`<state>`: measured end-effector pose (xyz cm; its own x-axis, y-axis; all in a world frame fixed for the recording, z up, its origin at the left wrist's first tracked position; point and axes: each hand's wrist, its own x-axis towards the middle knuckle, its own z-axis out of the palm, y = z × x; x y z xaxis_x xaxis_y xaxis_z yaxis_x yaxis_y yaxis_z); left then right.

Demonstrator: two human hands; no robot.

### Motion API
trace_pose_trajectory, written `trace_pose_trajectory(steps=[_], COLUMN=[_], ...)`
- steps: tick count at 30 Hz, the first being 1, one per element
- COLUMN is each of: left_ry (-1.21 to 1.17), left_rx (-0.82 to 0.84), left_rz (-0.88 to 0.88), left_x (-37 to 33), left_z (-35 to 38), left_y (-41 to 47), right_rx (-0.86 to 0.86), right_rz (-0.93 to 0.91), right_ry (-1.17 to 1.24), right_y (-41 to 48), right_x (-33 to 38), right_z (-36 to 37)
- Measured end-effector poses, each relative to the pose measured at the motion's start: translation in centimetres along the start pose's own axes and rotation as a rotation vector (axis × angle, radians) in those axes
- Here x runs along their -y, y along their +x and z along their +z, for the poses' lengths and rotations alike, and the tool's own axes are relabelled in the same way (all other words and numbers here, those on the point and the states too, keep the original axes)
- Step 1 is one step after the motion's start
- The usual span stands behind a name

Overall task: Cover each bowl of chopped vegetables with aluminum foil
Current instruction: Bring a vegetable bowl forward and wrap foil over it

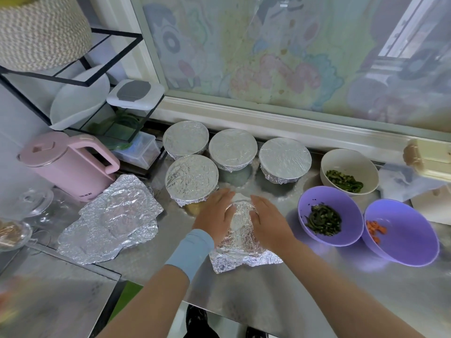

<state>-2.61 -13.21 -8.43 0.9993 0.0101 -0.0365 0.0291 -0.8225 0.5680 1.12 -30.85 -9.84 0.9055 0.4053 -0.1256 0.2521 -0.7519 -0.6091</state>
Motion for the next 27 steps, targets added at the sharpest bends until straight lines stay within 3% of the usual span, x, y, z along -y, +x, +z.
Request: trace_pose_trajectory(steps=[3, 8, 18, 22, 27], left_ry=[-0.002, -0.007, -0.127, -0.181, -0.238], left_rx=[0.061, -0.012, 0.038, 0.033, 0.081], left_rz=[0.001, -0.073, -0.297, -0.319, -0.365], left_x=[0.1, 1.0, 1.2, 1.3, 1.6], left_z=[1.8, 3.4, 3.2, 3.2, 3.1], left_y=[1.3, 1.8, 2.3, 2.1, 2.5], right_rx=[-0.107, -0.159, -0.078, -0.072, -0.031], right_rz=[0.108, 0.194, 0.208, 0.109, 0.237], right_ry=[0.106, 0.175, 0.065, 0.030, 0.149], right_y=[0.4, 1.2, 2.2, 1.6, 2.3], right_x=[-0.2, -0.6, -0.7, -0.8, -0.9], right_z=[1.4, 2.0, 1.6, 1.9, 1.2])
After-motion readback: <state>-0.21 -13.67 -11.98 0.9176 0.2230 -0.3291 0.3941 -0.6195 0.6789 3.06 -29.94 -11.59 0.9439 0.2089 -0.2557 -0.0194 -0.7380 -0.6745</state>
